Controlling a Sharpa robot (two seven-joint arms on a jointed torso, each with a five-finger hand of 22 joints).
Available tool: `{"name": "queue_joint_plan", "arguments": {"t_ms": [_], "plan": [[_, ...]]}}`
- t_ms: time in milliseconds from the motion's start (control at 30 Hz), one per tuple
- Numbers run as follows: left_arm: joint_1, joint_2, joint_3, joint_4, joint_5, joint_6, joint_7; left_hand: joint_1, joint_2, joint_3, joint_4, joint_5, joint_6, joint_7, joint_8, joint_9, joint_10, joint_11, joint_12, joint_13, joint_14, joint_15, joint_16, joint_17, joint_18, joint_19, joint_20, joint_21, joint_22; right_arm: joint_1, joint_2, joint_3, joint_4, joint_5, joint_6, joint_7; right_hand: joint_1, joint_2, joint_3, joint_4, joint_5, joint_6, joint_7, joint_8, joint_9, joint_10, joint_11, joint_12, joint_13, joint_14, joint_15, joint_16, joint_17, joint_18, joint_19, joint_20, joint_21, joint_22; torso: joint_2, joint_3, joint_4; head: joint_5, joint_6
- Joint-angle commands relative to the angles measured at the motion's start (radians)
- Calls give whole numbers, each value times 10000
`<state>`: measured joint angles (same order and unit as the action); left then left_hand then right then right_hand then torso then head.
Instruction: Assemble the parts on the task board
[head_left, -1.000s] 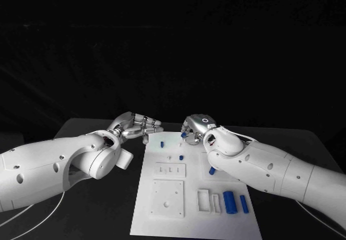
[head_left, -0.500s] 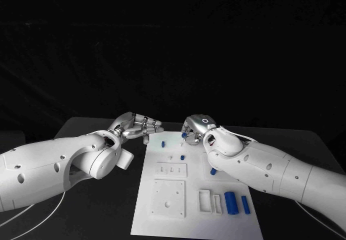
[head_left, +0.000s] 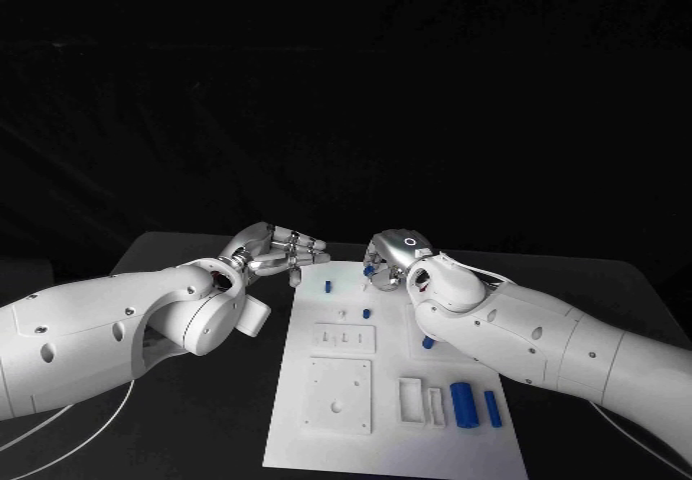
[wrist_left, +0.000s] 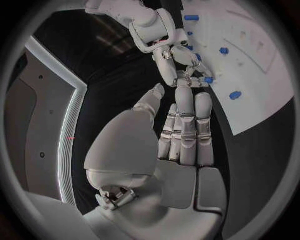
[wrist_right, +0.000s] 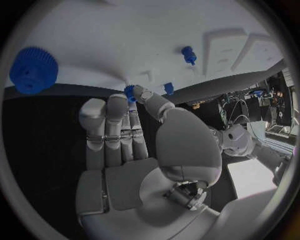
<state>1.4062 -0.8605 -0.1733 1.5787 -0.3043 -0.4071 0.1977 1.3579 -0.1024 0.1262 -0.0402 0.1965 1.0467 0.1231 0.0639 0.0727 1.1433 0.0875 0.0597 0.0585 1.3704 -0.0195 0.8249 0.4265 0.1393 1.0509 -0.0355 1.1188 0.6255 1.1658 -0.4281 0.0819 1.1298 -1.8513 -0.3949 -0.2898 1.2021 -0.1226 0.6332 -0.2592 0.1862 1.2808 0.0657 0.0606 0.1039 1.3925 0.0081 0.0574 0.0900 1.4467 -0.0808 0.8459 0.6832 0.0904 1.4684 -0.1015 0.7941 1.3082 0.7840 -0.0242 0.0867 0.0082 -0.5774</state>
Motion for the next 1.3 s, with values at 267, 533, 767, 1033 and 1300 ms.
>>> {"name": "queue_joint_plan", "arguments": {"t_ms": [267, 533, 767, 1033, 1300], "plan": [[31, 69, 10, -20, 67, 178, 29, 34, 47, -4, 47, -30, -60, -3, -7, 12, -65, 5, 5, 16, 30, 39, 58, -19, 141, -36, 32, 58, -23, -4, 130, -21, -235, -80, 251, 122, 91, 151, -144, 90, -39, -204, 81, 26, 321, -73, -11, 27, 529, -29, 84, -65, 25, 101, 381, 55, -169, 227, 18, -5, -2, -6, 1], [37, 90, 10, -28, 69, 195, 16, 34, 47, -4, 47, -30, -60, -3, -7, 12, -65, 5, 5, 16, 30, 39, 58, -19, 141, -36, 32, 58, -23, -4, 242, -35, -403, 27, 257, 180, 117, 191, -286, 202, -331, -368, 138, 23, 74, -258, 52, 27, 243, -32, 135, -97, 32, 108, 396, 105, -318, 326, 18, -5, -16, 46, 10], [38, 105, 10, -44, 69, 213, 0, 39, 53, -3, 53, -25, -84, 9, -10, 6, -76, 10, 6, 17, 31, 43, 58, -24, 140, -38, 34, 61, -29, -3, 285, -44, -426, 171, 434, 295, 130, 142, -380, 221, -350, -691, 235, 16, -210, -564, 184, 22, -81, -54, 238, -128, 8, 112, 386, 187, -504, 348, 24, -10, -31, 102, -25], [40, 108, 10, -61, 69, 224, -12, 41, 49, -9, 56, -26, -108, 12, -9, 2, -100, 16, 4, 16, 28, 45, 58, -27, 142, -40, 36, 63, -33, -2, 272, -66, -462, 361, 379, 372, -152, -253, -1116, 468, -364, -1668, 264, 23, -378, -1388, 401, 20, -242, -182, 345, -287, -176, 354, 347, 330, -1495, 31, 14, -4, -23, 112, -41], [43, 109, 10, -74, 87, 267, -44, 18, 67, -16, 84, -25, -113, 21, -7, 2, -104, 19, 6, 17, 32, 48, 61, -30, 144, -42, 39, 64, -40, 0, 175, -71, -333, 466, 187, 409, -18, -346, -1902, 597, -415, -1969, 199, 15, -383, -1802, 527, 17, -241, -203, 414, -401, -424, 471, 403, 393, -2386, -335, 23, -7, -31, 100, -76]]}}
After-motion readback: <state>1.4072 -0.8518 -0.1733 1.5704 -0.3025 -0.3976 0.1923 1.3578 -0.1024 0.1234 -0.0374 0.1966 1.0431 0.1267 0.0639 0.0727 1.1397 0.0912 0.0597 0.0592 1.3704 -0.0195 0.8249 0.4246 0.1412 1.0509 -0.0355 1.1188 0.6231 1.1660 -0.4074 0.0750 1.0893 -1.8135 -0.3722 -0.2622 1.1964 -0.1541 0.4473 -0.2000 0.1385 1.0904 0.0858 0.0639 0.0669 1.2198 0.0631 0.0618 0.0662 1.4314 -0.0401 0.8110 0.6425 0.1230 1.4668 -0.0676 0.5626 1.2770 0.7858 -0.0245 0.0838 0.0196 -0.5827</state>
